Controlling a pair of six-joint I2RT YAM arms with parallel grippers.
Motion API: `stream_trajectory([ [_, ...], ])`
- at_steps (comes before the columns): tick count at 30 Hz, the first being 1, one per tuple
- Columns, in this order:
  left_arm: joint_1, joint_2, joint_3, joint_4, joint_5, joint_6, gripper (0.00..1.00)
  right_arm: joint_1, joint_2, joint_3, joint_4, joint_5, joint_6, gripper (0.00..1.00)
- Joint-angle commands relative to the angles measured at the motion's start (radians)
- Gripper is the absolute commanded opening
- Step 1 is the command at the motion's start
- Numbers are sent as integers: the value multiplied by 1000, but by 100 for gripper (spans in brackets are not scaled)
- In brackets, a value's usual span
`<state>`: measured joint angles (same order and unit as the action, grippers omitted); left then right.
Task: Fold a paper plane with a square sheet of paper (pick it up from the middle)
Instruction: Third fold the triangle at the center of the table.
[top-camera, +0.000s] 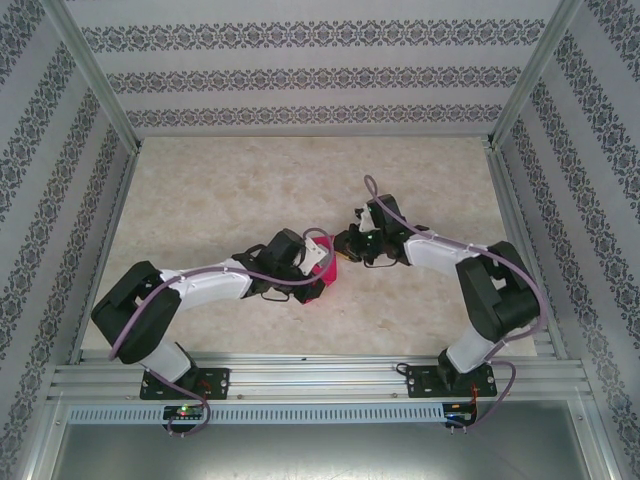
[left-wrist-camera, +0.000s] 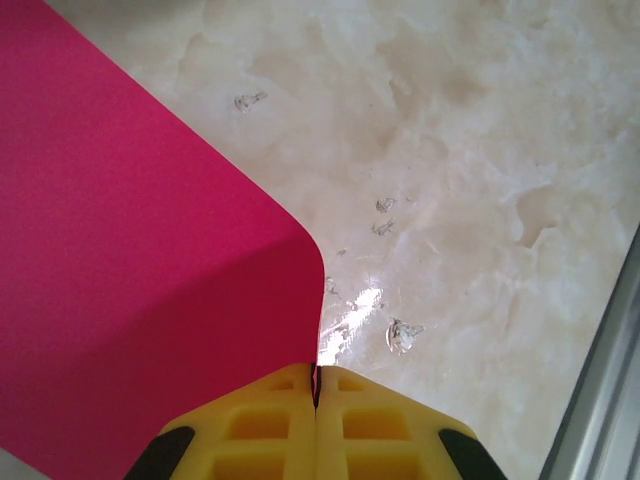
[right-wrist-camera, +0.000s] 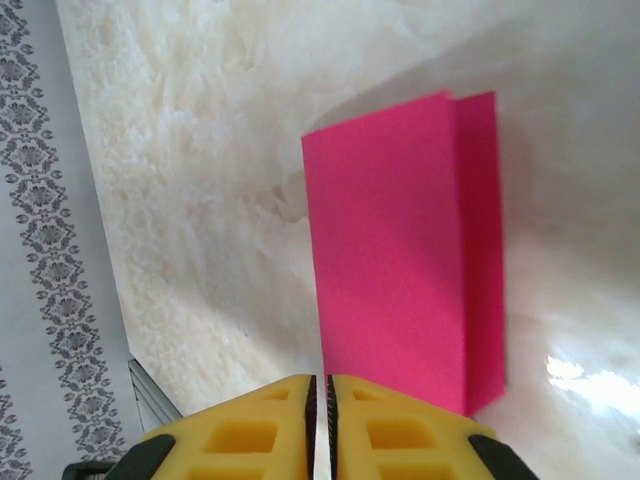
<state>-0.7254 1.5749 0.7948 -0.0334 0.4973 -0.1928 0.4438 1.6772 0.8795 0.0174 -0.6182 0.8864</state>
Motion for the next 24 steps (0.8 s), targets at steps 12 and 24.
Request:
stream_trajectory([
  [12, 54, 35, 3, -5, -13, -49, 0, 21, 273, 130, -128, 22, -154, 8],
  [24, 81, 84, 80, -122, -239, -78, 0, 22, 297, 144, -174, 38, -196, 8],
])
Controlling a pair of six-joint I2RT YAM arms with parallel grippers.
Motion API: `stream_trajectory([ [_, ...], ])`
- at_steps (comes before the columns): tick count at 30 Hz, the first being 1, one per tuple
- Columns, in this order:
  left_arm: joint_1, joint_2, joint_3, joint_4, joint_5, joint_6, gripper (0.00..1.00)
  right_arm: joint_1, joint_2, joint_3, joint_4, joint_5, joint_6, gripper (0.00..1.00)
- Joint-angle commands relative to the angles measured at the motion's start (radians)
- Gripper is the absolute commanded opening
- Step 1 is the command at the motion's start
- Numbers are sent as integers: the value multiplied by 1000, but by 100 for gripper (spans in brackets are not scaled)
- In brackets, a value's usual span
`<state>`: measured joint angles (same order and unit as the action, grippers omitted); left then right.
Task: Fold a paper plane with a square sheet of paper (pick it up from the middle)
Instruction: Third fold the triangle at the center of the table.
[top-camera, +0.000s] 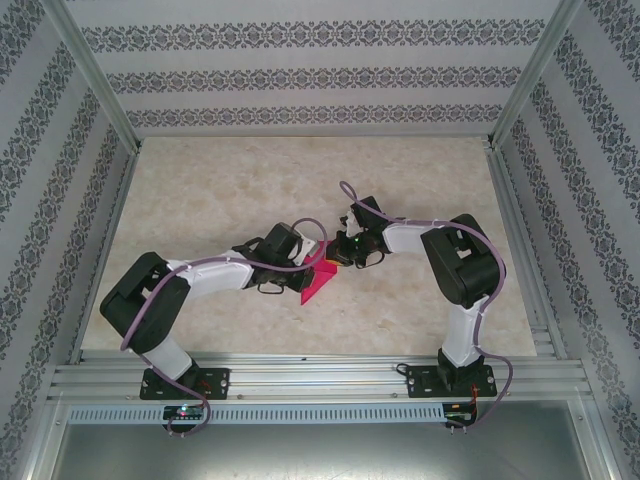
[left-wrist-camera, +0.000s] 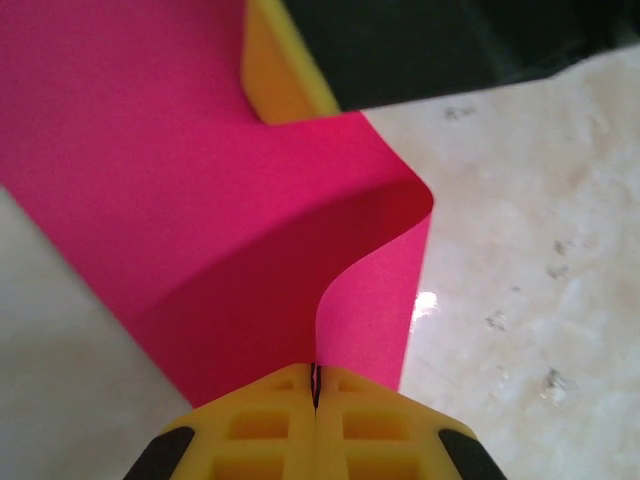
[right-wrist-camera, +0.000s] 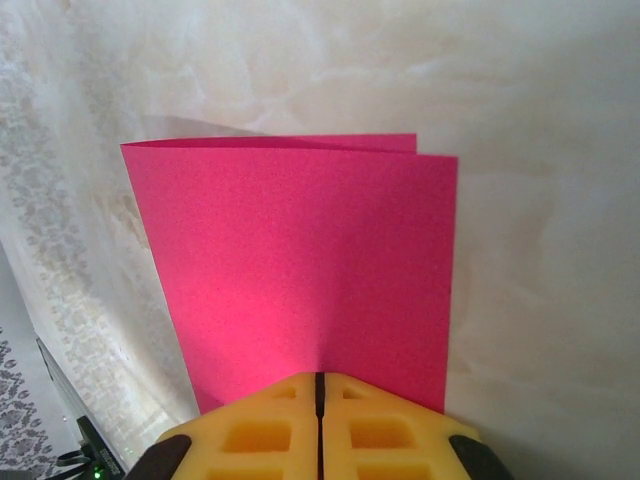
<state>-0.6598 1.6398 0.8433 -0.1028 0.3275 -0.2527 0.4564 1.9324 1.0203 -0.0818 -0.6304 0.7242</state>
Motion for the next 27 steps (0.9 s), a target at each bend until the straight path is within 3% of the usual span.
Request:
stream_trajectory([
  [1, 15, 27, 40, -58, -68, -14, 0, 10, 42, 5, -78, 51, -34, 8],
  [11, 15, 65, 67, -93, -17, -26, 0, 12, 37, 19, -97, 61, -28, 9],
  [18, 15, 4, 16, -52, 149, -73, 2, 11, 34, 15, -107, 71, -26, 9],
  [23, 16, 11, 18, -98, 13, -87, 1, 12, 30, 11, -111, 74, -24, 9],
  [27, 17, 31, 25, -87, 2, -83, 1, 14, 30, 10, -111, 77, -22, 9],
])
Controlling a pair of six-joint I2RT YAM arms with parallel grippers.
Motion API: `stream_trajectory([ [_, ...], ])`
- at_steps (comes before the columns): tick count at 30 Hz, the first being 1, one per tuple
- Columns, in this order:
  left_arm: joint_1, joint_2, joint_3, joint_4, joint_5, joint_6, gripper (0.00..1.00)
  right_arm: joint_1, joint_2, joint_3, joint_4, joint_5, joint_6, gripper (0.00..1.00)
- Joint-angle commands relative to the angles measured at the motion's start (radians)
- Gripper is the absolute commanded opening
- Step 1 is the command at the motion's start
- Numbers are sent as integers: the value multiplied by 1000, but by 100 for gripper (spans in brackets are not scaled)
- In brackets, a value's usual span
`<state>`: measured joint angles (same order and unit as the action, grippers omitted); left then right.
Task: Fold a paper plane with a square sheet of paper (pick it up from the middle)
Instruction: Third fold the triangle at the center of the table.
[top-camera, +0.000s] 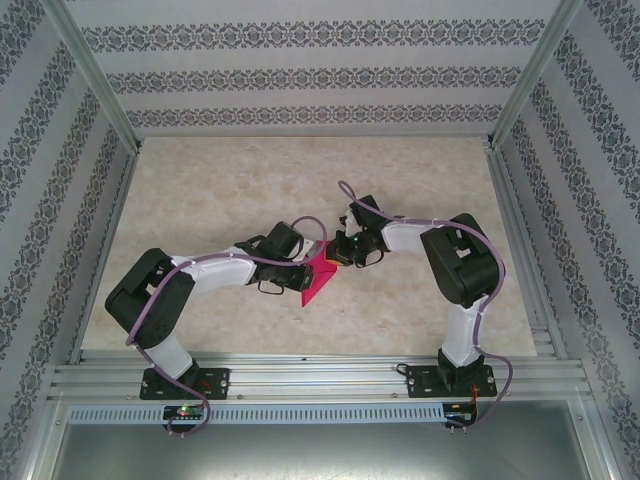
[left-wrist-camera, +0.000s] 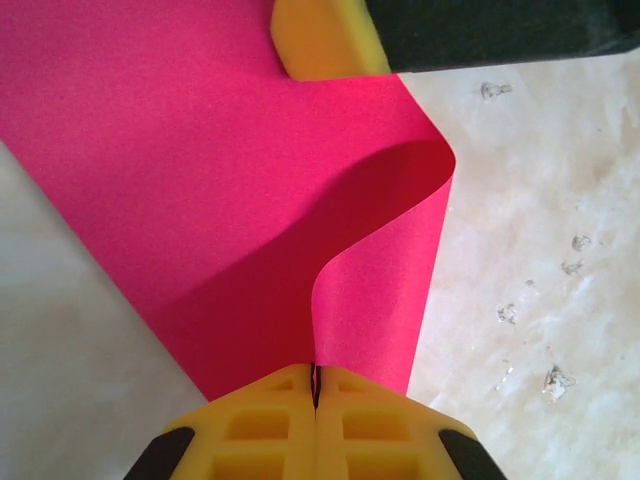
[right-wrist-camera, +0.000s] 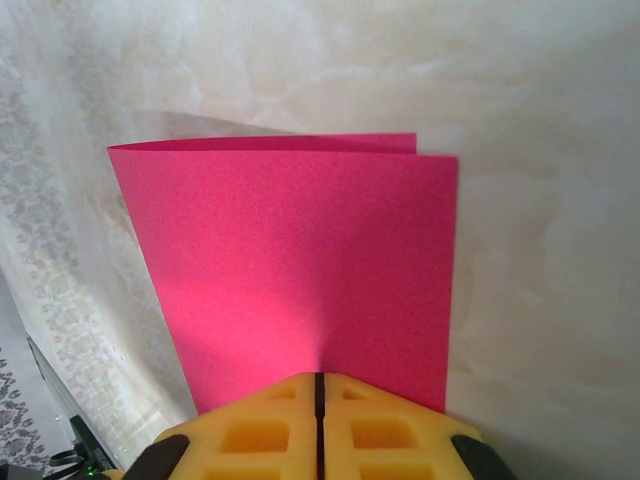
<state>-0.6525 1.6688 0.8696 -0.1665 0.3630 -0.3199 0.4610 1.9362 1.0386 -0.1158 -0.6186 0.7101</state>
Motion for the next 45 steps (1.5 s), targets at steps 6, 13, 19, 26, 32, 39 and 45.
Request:
stream_trajectory([
  [6, 10, 25, 17, -19, -42, 12, 1, 13, 29, -6, -79, 66, -6, 9],
  [13, 10, 44, 14, -8, -44, 10, 1, 15, 21, -4, -83, 68, -3, 9],
  [19, 10, 51, 17, -3, -53, 19, 2, 18, 24, -4, -83, 69, -1, 9],
  [26, 10, 57, 37, -10, -48, 46, 3, 20, 27, -12, -81, 70, 3, 9],
  [32, 8, 70, 31, -24, -76, 23, 3, 22, 27, -18, -78, 74, 6, 10],
  [39, 8, 62, 7, -10, -62, 7, 3, 25, 27, -18, -76, 77, 9, 10],
  [45, 8, 18, -16, -1, -21, -22, 3, 25, 20, -12, -89, 81, 3, 10],
])
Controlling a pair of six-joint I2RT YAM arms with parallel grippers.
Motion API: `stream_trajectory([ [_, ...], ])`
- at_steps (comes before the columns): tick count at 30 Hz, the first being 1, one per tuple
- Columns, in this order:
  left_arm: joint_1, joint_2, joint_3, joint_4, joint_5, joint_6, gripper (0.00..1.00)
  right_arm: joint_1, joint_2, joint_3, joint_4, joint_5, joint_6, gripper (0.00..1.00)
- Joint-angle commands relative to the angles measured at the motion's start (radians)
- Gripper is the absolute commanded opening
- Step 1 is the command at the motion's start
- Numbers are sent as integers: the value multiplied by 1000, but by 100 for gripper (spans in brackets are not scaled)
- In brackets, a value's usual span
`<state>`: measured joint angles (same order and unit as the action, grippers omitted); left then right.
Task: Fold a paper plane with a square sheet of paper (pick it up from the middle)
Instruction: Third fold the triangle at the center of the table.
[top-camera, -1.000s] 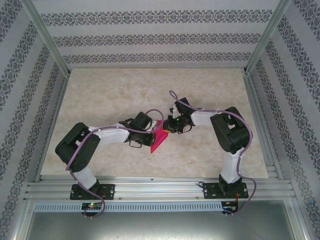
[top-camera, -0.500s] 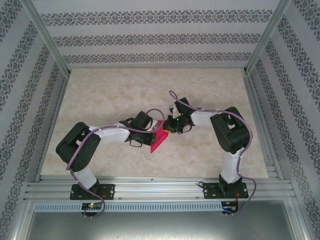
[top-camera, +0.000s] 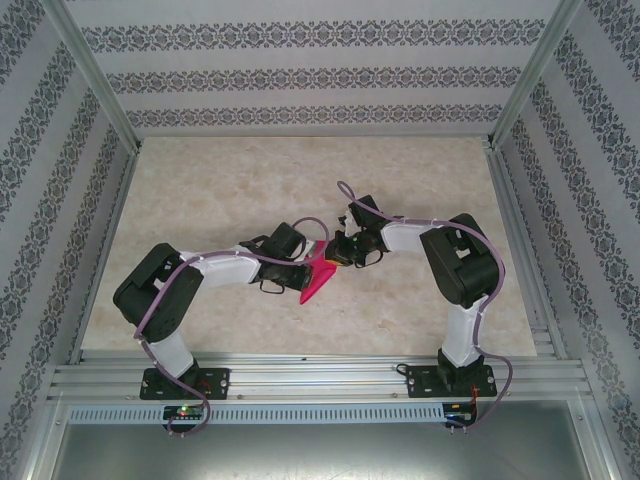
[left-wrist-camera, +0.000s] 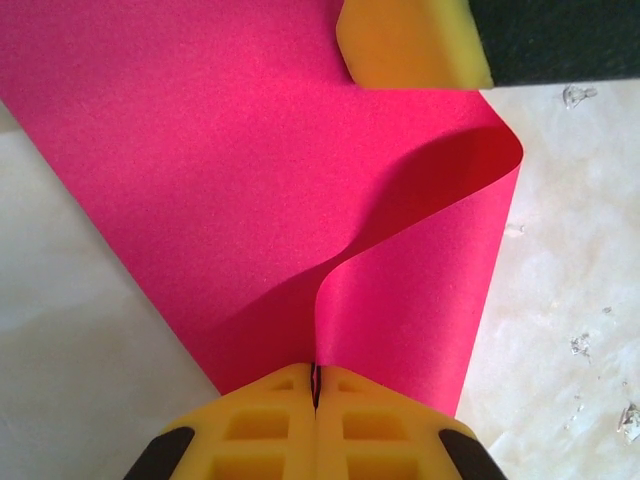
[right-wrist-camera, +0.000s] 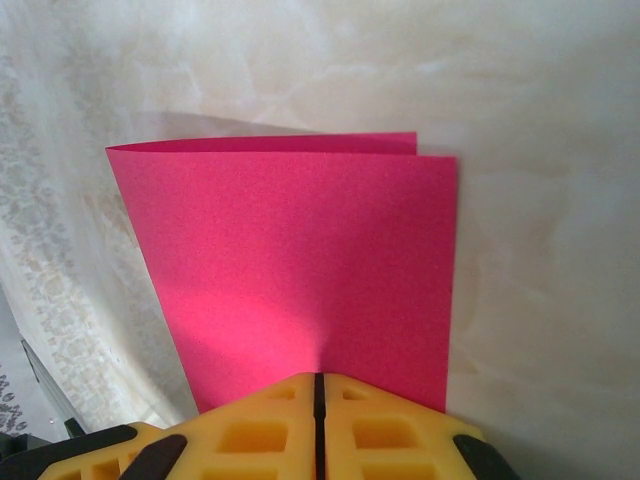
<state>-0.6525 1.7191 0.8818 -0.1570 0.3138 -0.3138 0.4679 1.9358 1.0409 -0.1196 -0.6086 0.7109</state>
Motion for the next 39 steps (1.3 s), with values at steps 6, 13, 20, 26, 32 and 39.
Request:
stream_trajectory([
  [6, 8, -65, -24, -26, -1, -12, 3, 18, 28, -19, -81, 73, 4, 10],
  [13, 8, -2, -5, -16, 5, -1, 3, 20, 30, -20, -78, 72, 9, 10],
  [20, 9, 22, -6, -12, 8, 1, 3, 20, 19, -22, -80, 71, 10, 10],
  [26, 8, 25, -7, -11, 12, 7, 3, 11, -65, -9, -42, 40, 28, 15],
  [32, 11, 31, -5, 0, 18, 13, 2, -18, -278, -100, 5, 127, 60, 16],
  [39, 12, 49, 3, 20, 28, 2, 2, 15, -504, -425, 286, 136, 199, 8],
])
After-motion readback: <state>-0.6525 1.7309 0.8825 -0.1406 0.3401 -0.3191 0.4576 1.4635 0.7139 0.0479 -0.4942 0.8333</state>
